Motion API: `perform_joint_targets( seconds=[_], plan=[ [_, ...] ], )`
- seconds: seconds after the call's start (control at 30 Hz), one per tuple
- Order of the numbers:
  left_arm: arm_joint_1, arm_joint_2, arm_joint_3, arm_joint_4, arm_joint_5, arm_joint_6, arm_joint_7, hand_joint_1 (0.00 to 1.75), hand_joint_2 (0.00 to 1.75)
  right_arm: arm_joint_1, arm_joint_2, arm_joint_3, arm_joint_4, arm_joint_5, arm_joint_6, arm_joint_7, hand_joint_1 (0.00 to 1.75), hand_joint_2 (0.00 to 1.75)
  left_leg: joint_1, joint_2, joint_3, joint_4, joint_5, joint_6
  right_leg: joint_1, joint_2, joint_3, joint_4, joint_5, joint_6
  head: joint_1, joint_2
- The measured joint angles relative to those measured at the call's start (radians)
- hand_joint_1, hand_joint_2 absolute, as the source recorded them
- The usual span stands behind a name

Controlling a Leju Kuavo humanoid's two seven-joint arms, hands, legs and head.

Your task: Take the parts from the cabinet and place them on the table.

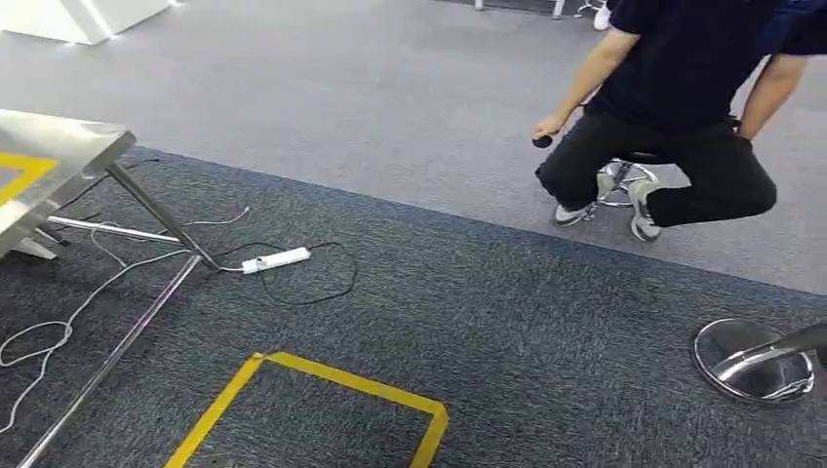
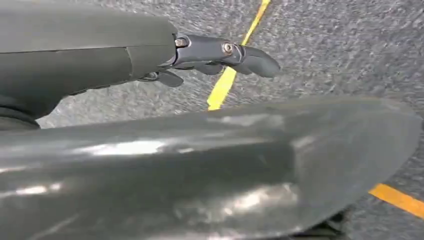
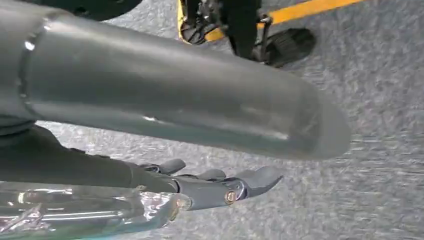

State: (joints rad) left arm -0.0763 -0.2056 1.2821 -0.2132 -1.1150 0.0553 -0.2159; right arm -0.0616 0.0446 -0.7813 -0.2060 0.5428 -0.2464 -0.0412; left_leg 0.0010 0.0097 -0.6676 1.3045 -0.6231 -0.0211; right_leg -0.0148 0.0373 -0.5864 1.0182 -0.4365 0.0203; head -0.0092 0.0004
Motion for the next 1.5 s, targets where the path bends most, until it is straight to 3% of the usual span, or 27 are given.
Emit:
perform_joint_targets(
  seconds=[0.07, 0.1, 0.13, 0.17, 0.3, 0.33, 0.37, 0.43, 0.5, 0.53, 0.6, 0.63, 0.67, 0.8, 0.83, 0.87, 0.93, 1.0, 1.03, 1.1, 1.13, 1.17, 1.3, 1.33, 1.4, 1.47, 1.5],
  plan=[
    [-0.001, 0.001, 0.0, 0.0, -0.009, -0.006, -0.005, 0.0, 0.0, 0.003, 0.005, 0.001, 0.0, -0.001, -0.003, 0.001, 0.0, 0.0, 0.003, -0.005, 0.046, -0.118, 0.089, 0.002, -0.002, 0.022, 0.001, 0.0, 0.002, 0.003, 0.0, 0.0],
    [-0.003, 0.001, 0.0, 0.0, -0.011, -0.012, -0.01, 0.0, 0.0, 0.004, 0.008, 0.002, 0.0, -0.001, -0.006, 0.003, 0.0, 0.0, 0.007, -0.021, 0.087, -0.208, 0.136, 0.002, -0.004, 0.032, 0.001, 0.0, 0.003, 0.006, 0.0, 0.0],
    [-0.005, 0.003, 0.0, 0.0, -0.015, -0.02, -0.012, 0.0, 0.0, 0.003, 0.01, 0.002, 0.001, -0.001, -0.012, 0.008, 0.0, 0.0, 0.013, -0.059, 0.117, -0.274, 0.157, 0.0, -0.004, 0.041, -0.001, 0.0, 0.005, 0.012, 0.0, 0.0],
    [-0.008, 0.003, -0.001, 0.0, -0.019, -0.024, -0.012, 0.0, 0.0, 0.0, 0.01, 0.002, 0.0, 0.0, -0.022, 0.015, 0.0, 0.0, 0.016, -0.074, 0.124, -0.306, 0.148, 0.002, 0.001, 0.052, -0.008, 0.01, 0.002, 0.02, -0.001, 0.0],
    [-0.019, 0.001, -0.006, 0.0, -0.044, -0.017, 0.013, 0.0, 0.0, 0.015, 0.01, 0.001, 0.001, -0.006, -0.034, 0.03, 0.0, 0.0, 0.011, -0.043, 0.124, -0.31, 0.161, 0.032, -0.009, 0.071, -0.02, -0.008, 0.015, 0.049, -0.002, 0.0],
    [-0.022, 0.0, -0.01, 0.0, -0.046, -0.016, 0.02, 0.0, 0.0, 0.016, 0.01, 0.001, 0.001, -0.006, -0.034, 0.032, 0.0, 0.0, 0.01, -0.036, 0.125, -0.311, 0.163, 0.038, -0.005, 0.019, -0.028, 0.014, -0.001, 0.049, 0.006, 0.0],
    [-0.021, -0.001, -0.011, 0.0, -0.048, -0.019, 0.024, 0.0, 0.0, 0.013, 0.01, 0.001, 0.001, -0.006, -0.035, 0.032, 0.0, 0.0, 0.008, -0.027, 0.124, -0.311, 0.162, 0.046, -0.004, -0.01, -0.054, 0.069, -0.036, 0.05, 0.011, 0.0],
    [-0.019, -0.002, -0.014, 0.001, -0.054, -0.029, 0.032, 0.0, 0.0, 0.008, 0.01, 0.001, 0.001, -0.006, -0.035, 0.029, 0.0, 0.0, 0.002, -0.004, 0.124, -0.311, 0.16, 0.049, -0.004, -0.026, -0.131, 0.237, -0.116, 0.053, 0.01, 0.0],
    [-0.019, -0.002, -0.019, 0.001, -0.056, -0.042, 0.035, 0.0, 0.0, 0.012, 0.01, 0.001, 0.001, -0.006, -0.035, 0.03, 0.0, 0.0, -0.002, 0.016, 0.125, -0.311, 0.16, 0.051, -0.004, -0.028, -0.161, 0.313, -0.131, 0.053, 0.009, 0.0],
    [-0.019, -0.002, -0.019, 0.002, -0.056, -0.048, 0.037, 0.0, 0.0, 0.015, 0.01, 0.0, 0.001, -0.006, -0.035, 0.032, 0.0, 0.0, -0.003, 0.024, 0.126, -0.31, 0.159, 0.051, -0.003, -0.029, -0.138, 0.276, -0.105, 0.051, 0.01, 0.0],
    [-0.02, -0.003, -0.02, 0.002, -0.061, -0.055, 0.046, 0.0, 0.0, 0.015, 0.01, 0.0, 0.001, -0.006, -0.035, 0.032, 0.0, 0.0, -0.003, 0.038, 0.131, -0.31, 0.157, 0.048, -0.001, -0.046, -0.043, 0.108, -0.03, 0.044, 0.01, 0.0],
    [-0.02, -0.003, -0.021, 0.002, -0.064, -0.055, 0.051, 0.0, 0.0, 0.012, 0.01, 0.0, 0.001, -0.006, -0.035, 0.032, 0.0, 0.0, -0.004, 0.046, 0.135, -0.31, 0.154, 0.044, 0.004, -0.085, 0.008, 0.022, -0.007, 0.039, 0.01, 0.0],
    [-0.019, -0.002, -0.023, 0.002, -0.066, -0.056, 0.052, 0.0, 0.0, 0.007, 0.01, 0.0, 0.001, -0.006, -0.034, 0.032, 0.0, 0.0, -0.012, 0.053, 0.135, -0.305, 0.149, 0.036, 0.012, -0.095, 0.015, 0.002, -0.018, 0.034, 0.009, 0.0],
    [-0.022, -0.003, -0.029, 0.002, -0.073, -0.055, 0.061, 0.0, 0.0, 0.012, 0.01, -0.001, 0.001, -0.007, -0.034, 0.032, 0.0, 0.0, -0.008, 0.077, 0.138, -0.311, 0.151, 0.017, 0.014, -0.058, 0.012, -0.004, -0.006, 0.011, 0.009, 0.0],
    [-0.022, -0.003, -0.032, 0.002, -0.074, -0.051, 0.065, 0.0, 0.0, 0.013, 0.01, -0.002, 0.001, -0.007, -0.034, 0.032, 0.0, 0.0, -0.004, 0.044, 0.135, -0.299, 0.138, 0.008, 0.009, -0.051, 0.015, -0.01, -0.001, 0.004, 0.006, 0.0],
    [-0.022, -0.005, -0.034, 0.002, -0.077, -0.047, 0.067, 0.0, 0.0, 0.01, 0.01, -0.002, 0.001, -0.006, -0.032, 0.032, 0.0, 0.0, -0.003, 0.014, 0.114, -0.252, 0.102, 0.005, 0.006, -0.043, 0.013, -0.011, 0.002, -0.001, 0.004, 0.0],
    [-0.02, -0.006, -0.035, 0.002, -0.079, -0.042, 0.074, 0.0, 0.0, 0.006, 0.01, -0.002, 0.001, -0.003, -0.029, 0.031, 0.0, 0.0, -0.001, 0.001, 0.04, -0.094, 0.024, 0.0, 0.006, -0.025, 0.009, -0.011, 0.003, -0.006, 0.003, 0.0],
    [-0.019, -0.008, -0.036, 0.002, -0.079, -0.037, 0.079, 0.0, 0.0, 0.006, 0.01, -0.002, 0.001, 0.003, -0.025, 0.033, 0.0, 0.0, -0.001, -0.001, -0.009, 0.0, 0.003, -0.001, 0.006, -0.007, 0.007, -0.01, 0.004, -0.005, 0.003, 0.0],
    [-0.019, -0.008, -0.037, 0.002, -0.08, -0.035, 0.081, 0.0, 0.0, 0.007, 0.01, -0.002, 0.001, 0.007, -0.022, 0.035, 0.0, 0.0, 0.0, -0.001, -0.001, -0.021, 0.031, -0.001, 0.004, 0.004, 0.007, -0.01, 0.005, -0.004, 0.003, 0.0],
    [-0.02, -0.008, -0.04, 0.002, -0.082, -0.03, 0.087, 0.0, 0.0, 0.008, 0.011, -0.002, 0.001, 0.015, -0.015, 0.037, 0.0, 0.0, 0.006, -0.011, 0.066, -0.162, 0.119, -0.001, 0.002, 0.026, 0.008, -0.01, 0.007, 0.001, 0.003, 0.0],
    [-0.02, -0.008, -0.043, 0.002, -0.082, -0.029, 0.088, 0.0, 0.0, 0.007, 0.011, -0.002, 0.001, 0.016, -0.015, 0.037, 0.0, 0.0, 0.011, -0.038, 0.109, -0.249, 0.156, -0.002, 0.0, 0.036, 0.007, -0.01, 0.009, 0.006, 0.003, 0.0],
    [-0.021, -0.009, -0.044, 0.002, -0.082, -0.029, 0.09, 0.0, 0.0, 0.005, 0.011, -0.002, 0.001, 0.016, -0.013, 0.037, 0.0, 0.0, 0.016, -0.086, 0.128, -0.299, 0.158, -0.003, 0.006, 0.045, 0.001, -0.004, 0.009, 0.013, 0.0, 0.0],
    [-0.024, -0.01, -0.045, 0.003, -0.09, -0.026, 0.093, 0.0, 0.0, 0.011, 0.011, -0.001, 0.001, 0.019, -0.013, 0.037, 0.0, 0.0, 0.01, -0.06, 0.128, -0.311, 0.16, 0.027, -0.005, 0.078, -0.018, -0.016, 0.023, 0.043, 0.0, 0.0],
    [-0.026, -0.009, -0.047, 0.003, -0.092, -0.021, 0.096, 0.0, 0.0, 0.013, 0.011, -0.001, 0.001, 0.022, -0.013, 0.036, 0.0, 0.0, 0.013, -0.047, 0.131, -0.317, 0.165, 0.035, -0.005, 0.051, -0.022, -0.003, 0.017, 0.043, 0.001, 0.0],
    [-0.025, -0.01, -0.051, 0.003, -0.093, -0.019, 0.097, 0.0, 0.0, 0.007, 0.012, 0.0, 0.002, 0.03, -0.005, 0.034, 0.0, 0.0, 0.008, -0.028, 0.131, -0.317, 0.163, 0.046, -0.001, -0.015, -0.071, 0.102, -0.052, 0.048, 0.012, 0.0],
    [-0.024, -0.01, -0.051, 0.003, -0.093, -0.017, 0.099, 0.0, 0.0, 0.004, 0.013, 0.005, 0.002, 0.039, -0.002, 0.031, 0.0, 0.0, 0.002, -0.002, 0.13, -0.316, 0.162, 0.049, -0.002, -0.028, -0.148, 0.272, -0.126, 0.052, 0.011, 0.0],
    [-0.024, -0.009, -0.051, 0.003, -0.093, -0.016, 0.099, 0.0, 0.0, 0.006, 0.013, 0.006, 0.002, 0.046, 0.0, 0.031, 0.0, 0.0, 0.001, 0.008, 0.131, -0.316, 0.162, 0.049, -0.002, -0.028, -0.165, 0.314, -0.135, 0.052, 0.011, 0.0]
  ],
)
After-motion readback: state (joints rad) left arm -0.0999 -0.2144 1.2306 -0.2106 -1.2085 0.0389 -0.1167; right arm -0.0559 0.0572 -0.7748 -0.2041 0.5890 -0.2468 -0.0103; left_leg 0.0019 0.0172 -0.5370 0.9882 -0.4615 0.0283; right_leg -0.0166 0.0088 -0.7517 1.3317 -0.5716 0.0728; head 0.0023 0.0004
